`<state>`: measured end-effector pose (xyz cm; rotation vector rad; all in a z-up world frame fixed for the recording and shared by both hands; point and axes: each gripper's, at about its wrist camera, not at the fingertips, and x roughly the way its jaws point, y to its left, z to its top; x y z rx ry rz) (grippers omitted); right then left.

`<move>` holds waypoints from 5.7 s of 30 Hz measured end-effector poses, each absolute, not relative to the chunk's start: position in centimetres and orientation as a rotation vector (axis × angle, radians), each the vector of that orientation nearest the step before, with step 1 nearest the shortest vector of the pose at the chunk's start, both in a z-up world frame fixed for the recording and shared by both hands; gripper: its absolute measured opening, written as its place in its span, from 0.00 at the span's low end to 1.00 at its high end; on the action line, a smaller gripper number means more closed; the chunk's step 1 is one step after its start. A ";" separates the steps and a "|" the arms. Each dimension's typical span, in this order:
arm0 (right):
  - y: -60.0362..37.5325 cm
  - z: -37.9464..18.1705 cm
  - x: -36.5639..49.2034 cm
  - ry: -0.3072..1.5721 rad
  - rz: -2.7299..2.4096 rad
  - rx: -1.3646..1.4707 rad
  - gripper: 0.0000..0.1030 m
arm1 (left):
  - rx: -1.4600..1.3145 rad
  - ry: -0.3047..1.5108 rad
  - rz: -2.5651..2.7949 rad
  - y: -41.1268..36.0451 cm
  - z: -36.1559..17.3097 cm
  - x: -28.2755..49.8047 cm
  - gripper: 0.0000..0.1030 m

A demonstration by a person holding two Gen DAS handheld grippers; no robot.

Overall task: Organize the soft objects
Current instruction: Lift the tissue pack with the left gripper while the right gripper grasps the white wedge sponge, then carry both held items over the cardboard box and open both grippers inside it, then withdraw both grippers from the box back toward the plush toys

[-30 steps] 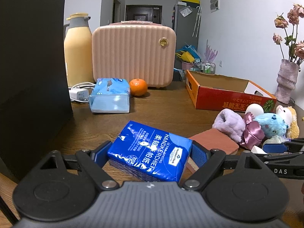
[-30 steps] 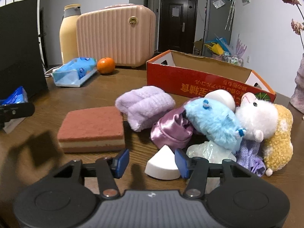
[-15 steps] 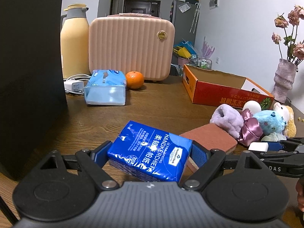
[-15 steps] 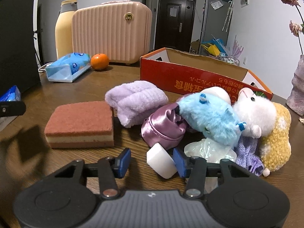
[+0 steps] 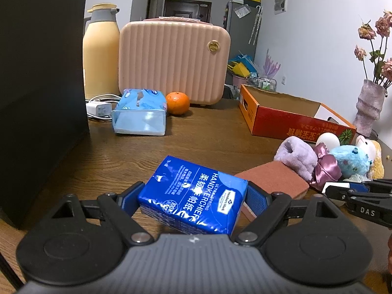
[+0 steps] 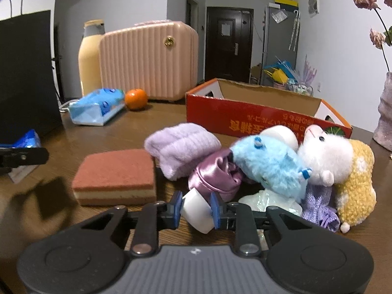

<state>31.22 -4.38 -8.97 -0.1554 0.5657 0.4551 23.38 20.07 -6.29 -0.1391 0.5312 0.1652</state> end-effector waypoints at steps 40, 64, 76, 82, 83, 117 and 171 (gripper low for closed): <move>-11.9 -2.2 32.1 0.318 0.431 -0.018 0.23 | -0.166 0.406 0.120 9.6 -2.5 25.7 0.85; -15.8 0.9 39.2 0.268 0.373 0.008 0.23 | -0.233 0.357 0.109 4.7 0.3 33.9 0.85; -17.3 2.0 43.5 0.266 0.344 0.030 0.23 | -0.268 0.336 0.129 4.0 1.5 38.2 0.85; -17.4 2.2 46.0 0.285 0.337 0.016 0.23 | -0.257 0.342 0.129 3.4 1.6 40.3 0.85; -17.4 2.1 46.4 0.287 0.336 0.013 0.23 | -0.256 0.342 0.128 3.3 1.6 40.7 0.85; -15.4 -3.2 60.9 0.562 0.356 -0.077 0.24 | -0.041 0.477 0.304 1.7 -2.5 57.3 0.85; -17.9 1.0 49.4 0.379 0.311 -0.091 1.00 | -0.098 0.466 0.260 5.5 -0.4 46.2 1.00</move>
